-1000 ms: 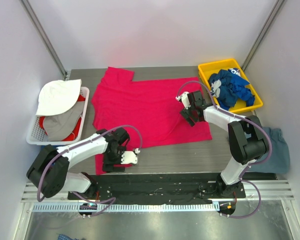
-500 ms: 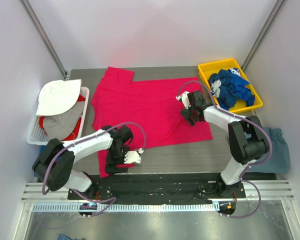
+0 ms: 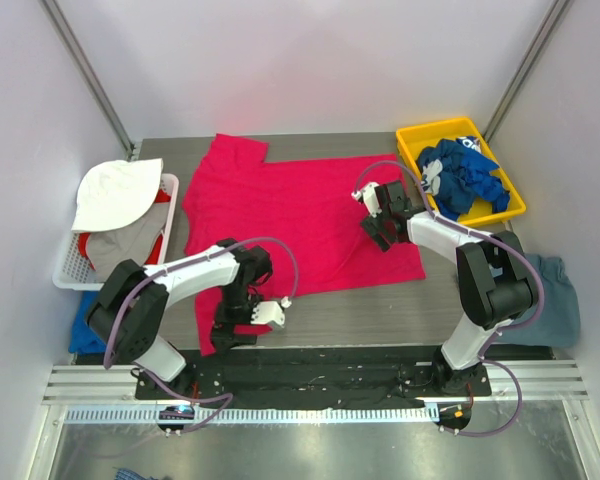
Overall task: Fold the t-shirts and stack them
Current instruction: Flatten the tshirt out
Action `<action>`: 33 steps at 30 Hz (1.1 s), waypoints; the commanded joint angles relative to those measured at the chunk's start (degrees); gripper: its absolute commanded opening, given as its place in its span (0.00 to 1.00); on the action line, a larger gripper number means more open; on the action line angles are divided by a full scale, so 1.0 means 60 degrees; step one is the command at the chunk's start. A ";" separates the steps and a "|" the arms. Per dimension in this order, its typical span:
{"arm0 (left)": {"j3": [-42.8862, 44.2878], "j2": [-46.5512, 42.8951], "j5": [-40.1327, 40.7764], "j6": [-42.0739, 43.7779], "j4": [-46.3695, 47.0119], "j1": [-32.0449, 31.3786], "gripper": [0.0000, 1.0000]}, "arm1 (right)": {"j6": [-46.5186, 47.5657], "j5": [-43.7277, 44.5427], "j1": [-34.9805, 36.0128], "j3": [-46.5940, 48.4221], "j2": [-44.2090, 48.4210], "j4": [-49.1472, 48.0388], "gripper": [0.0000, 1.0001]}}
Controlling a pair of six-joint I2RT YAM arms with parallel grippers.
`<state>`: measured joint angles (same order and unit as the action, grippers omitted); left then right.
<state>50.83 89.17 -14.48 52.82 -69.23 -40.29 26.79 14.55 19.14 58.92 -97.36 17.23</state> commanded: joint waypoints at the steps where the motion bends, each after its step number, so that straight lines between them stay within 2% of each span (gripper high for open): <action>1: 0.0259 -0.0022 -0.0341 0.0147 -0.0605 -0.0081 0.96 | -0.0011 0.0095 0.0048 0.0156 0.0231 -0.0368 0.81; 8: 0.0742 -0.0855 -0.0020 -0.0233 0.0124 -0.0067 1.00 | -0.0128 -0.0226 0.0048 0.0273 0.0451 -0.0367 0.81; 14: 0.0100 -0.2511 0.1957 -0.0717 0.2307 0.0021 1.00 | 0.0164 0.0430 0.0077 0.0683 -0.0265 -0.0513 0.81; 23: -0.0883 -0.2761 0.3787 -0.0380 0.4740 0.1673 1.00 | 0.1028 0.1457 0.0092 0.0743 -0.1087 -0.1611 0.80; 29: -0.0518 -0.2849 0.3717 -0.0337 0.5327 0.3065 1.00 | 0.1818 0.2160 0.0077 0.0772 -0.1600 -0.2461 0.79; 33: -0.0546 -0.2572 0.3922 -0.0029 0.5620 0.3536 1.00 | 0.2302 0.2585 0.0077 0.0713 -0.1951 -0.2828 0.79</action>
<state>45.84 73.03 7.22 50.35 -39.75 -21.50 36.27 25.85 19.46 62.24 -106.87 4.78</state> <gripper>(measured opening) 0.996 0.791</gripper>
